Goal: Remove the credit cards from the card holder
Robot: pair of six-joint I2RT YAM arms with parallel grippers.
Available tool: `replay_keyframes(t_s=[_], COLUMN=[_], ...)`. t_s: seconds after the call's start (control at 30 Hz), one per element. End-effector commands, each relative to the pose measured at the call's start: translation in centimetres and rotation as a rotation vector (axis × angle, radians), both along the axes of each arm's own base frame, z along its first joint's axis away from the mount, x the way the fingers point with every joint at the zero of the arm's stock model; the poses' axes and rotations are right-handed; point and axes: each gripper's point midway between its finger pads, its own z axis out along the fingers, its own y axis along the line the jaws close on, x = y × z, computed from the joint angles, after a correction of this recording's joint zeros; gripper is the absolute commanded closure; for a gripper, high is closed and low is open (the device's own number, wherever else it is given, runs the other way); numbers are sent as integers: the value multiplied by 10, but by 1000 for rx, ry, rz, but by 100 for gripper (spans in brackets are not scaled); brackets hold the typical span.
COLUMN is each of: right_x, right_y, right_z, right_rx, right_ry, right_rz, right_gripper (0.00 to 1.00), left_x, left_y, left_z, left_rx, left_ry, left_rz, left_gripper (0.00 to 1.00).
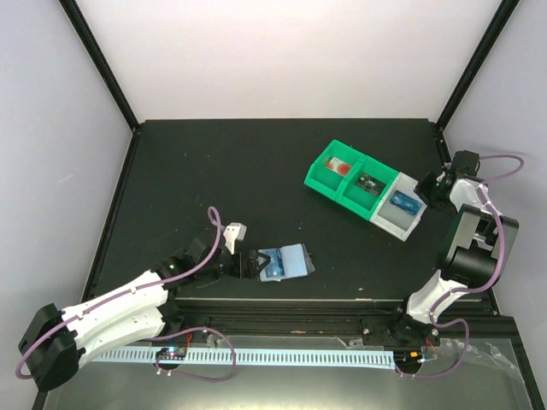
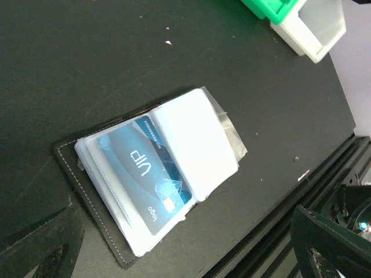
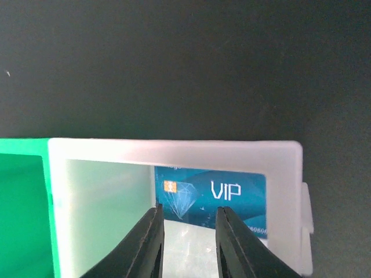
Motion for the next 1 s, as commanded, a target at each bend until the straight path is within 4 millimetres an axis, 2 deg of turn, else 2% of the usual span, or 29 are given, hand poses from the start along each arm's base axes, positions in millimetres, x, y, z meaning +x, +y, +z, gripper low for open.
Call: replay_keyframes(t_s=[0.0,0.1,0.23,0.37,0.43,0.6,0.77,0.97], right_x=[2,1,-4,-14,-19,-39,-63,-96], right_y=[-1,8,35,71,97,138,184,236], right_z=[31,43,58,76,85,113,122,116], right_rx=[-93,-109,-130,-117,-104,-118,-33,27], right_ry=[-5,-20,-50,-101,-125,-213,-332,-398], right_rz=[-31,-18,51,141,206,324,491,657], right_gripper=[71,68,68,68,68,68,67,67], left_x=[12,12,6,3,3,0,1,4], left_y=[3,2,-4,-14,-18,-27,-30,-29], left_z=[14,16,23,29,26,19,2,-21], left_rx=[-31,-21,-38,-82,-86,-124,-120,-71], left_ry=[15,1,13,20,41,84,121,150], left_rz=[85,71,24,-22,-28,-52,-53,-36], left_gripper=[1,1,1,3,4,10,25,46])
